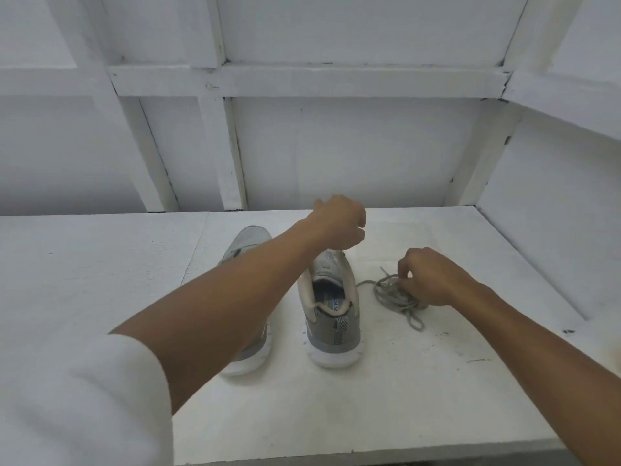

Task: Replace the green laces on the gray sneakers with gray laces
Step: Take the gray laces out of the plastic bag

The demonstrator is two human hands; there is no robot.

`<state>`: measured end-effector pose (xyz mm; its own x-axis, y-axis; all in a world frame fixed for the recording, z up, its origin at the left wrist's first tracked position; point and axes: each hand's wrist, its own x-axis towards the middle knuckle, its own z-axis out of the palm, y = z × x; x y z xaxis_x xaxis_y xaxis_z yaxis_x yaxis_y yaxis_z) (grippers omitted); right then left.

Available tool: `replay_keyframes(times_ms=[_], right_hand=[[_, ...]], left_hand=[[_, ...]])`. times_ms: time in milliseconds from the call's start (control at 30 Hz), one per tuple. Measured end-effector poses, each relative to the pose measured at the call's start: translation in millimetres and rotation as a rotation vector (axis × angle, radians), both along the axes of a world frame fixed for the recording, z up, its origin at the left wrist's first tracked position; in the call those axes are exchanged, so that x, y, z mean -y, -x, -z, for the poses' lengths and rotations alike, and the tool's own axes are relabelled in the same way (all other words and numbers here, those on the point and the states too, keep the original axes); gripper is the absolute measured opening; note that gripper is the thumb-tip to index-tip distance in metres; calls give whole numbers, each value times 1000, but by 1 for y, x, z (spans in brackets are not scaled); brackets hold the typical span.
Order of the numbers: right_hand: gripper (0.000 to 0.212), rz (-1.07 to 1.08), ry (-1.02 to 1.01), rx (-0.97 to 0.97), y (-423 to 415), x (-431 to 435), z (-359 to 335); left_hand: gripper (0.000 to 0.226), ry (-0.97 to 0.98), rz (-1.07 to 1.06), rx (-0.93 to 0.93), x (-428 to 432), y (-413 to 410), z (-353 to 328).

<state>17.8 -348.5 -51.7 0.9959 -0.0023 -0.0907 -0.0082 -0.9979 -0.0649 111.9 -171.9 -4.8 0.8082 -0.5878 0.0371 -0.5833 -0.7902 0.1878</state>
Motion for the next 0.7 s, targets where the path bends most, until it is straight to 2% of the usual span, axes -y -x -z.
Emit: replay_keyframes(times_ms=[133,233,267,333,433,467,533,600,633,700], right_hand=[[15,52,-192,44,15,3,-37],[14,81,-345,109,32,-5,-74],[13,92,-418,134,38,-8,-85],[12,94,-545,181,49,-16,-105],[8,78,-654,261,60,-23,-120],[11,85,-698,298,63,-24,-120],[35,132,-816,319,68,-24,-117],[56,177,-858,220,68,-28,-105],[55,182,-832,154,66,-32,-94],[30,191,-758,94,59,-39,-74]], left_hand=[[34,121,89,-94,-7,19,-16],[52,74,200,-274,-2,45,-31],[52,64,225,-333,0,52,-35],[39,112,265,-422,3,61,-38],[19,323,280,-498,0,66,-43],[21,395,273,-504,-4,66,-47],[24,510,272,-500,-13,67,-58],[25,588,280,-487,-24,68,-71],[26,619,284,-488,-29,69,-76],[26,672,294,-510,-35,72,-85]])
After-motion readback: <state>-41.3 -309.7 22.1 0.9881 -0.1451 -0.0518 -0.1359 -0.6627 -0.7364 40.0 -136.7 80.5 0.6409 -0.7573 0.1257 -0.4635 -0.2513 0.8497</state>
